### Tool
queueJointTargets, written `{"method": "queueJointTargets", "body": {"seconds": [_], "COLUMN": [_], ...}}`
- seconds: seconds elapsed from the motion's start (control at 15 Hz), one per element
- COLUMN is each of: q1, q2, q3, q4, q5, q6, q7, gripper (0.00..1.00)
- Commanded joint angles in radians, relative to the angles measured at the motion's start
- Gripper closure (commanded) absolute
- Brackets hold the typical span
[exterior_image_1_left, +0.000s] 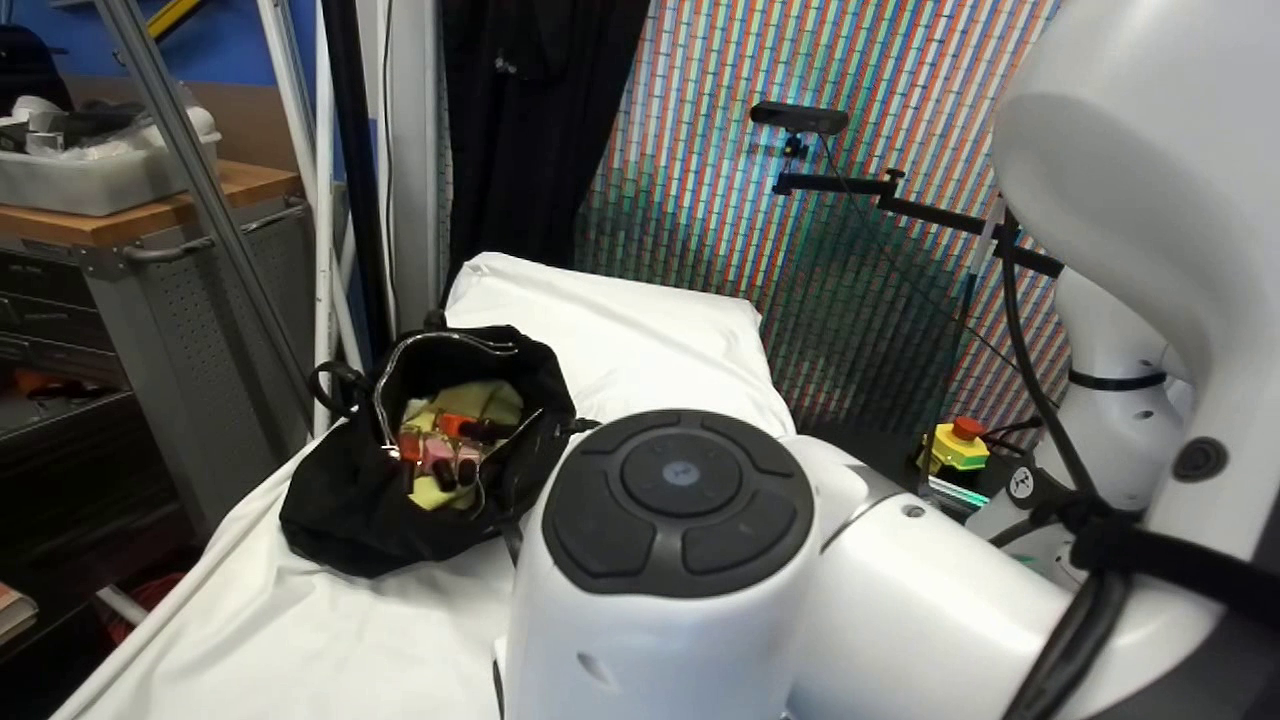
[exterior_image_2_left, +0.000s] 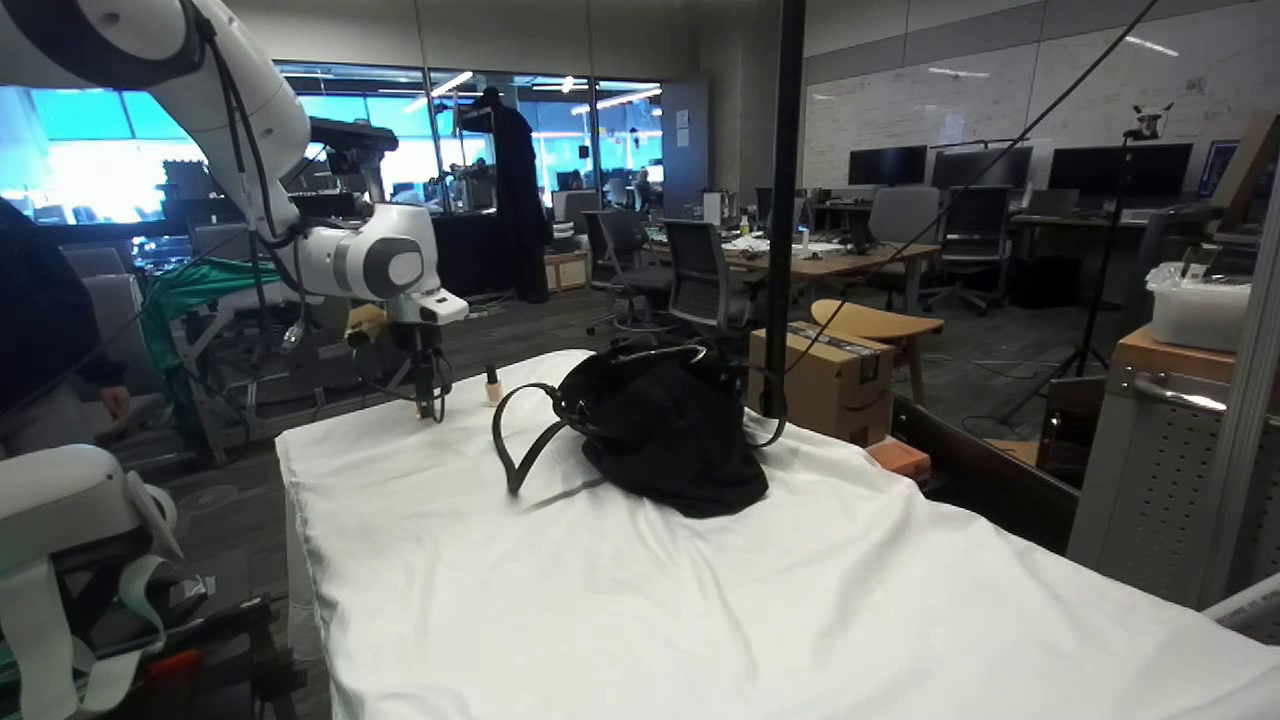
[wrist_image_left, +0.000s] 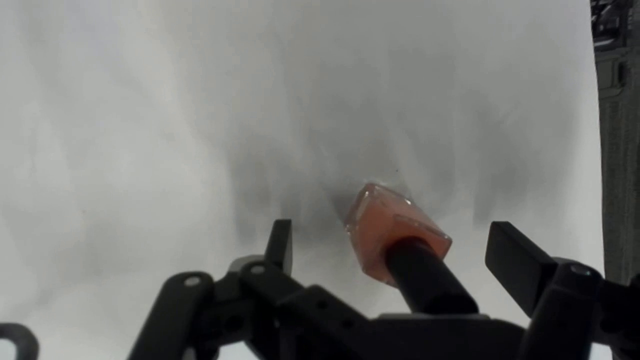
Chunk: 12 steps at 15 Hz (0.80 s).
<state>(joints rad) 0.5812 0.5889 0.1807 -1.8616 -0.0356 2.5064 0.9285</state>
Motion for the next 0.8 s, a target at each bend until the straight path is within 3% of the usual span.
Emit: {"method": "queueJointTargets", "body": {"seconds": [0.0, 0.2, 0.27, 0.4, 0.73], "q1": [-0.006, -0.004, -0.003, -0.003, -0.002], "q2": [-0.006, -0.009, -0.010, -0.011, -0.011], "q3": [0.005, 0.003, 0.001, 0.001, 0.000], "q4": [-0.015, -0.018, -0.018, -0.019, -0.020], "q5": [0.037, 0.039, 0.038, 0.038, 0.037], "q6": [0.030, 0.026, 0.025, 0.024, 0.023], "q7": [-0.006, -0.004, -0.003, -0.002, 0.000], "gripper": [0.00, 0.00, 0.25, 0.31, 0.66]}}
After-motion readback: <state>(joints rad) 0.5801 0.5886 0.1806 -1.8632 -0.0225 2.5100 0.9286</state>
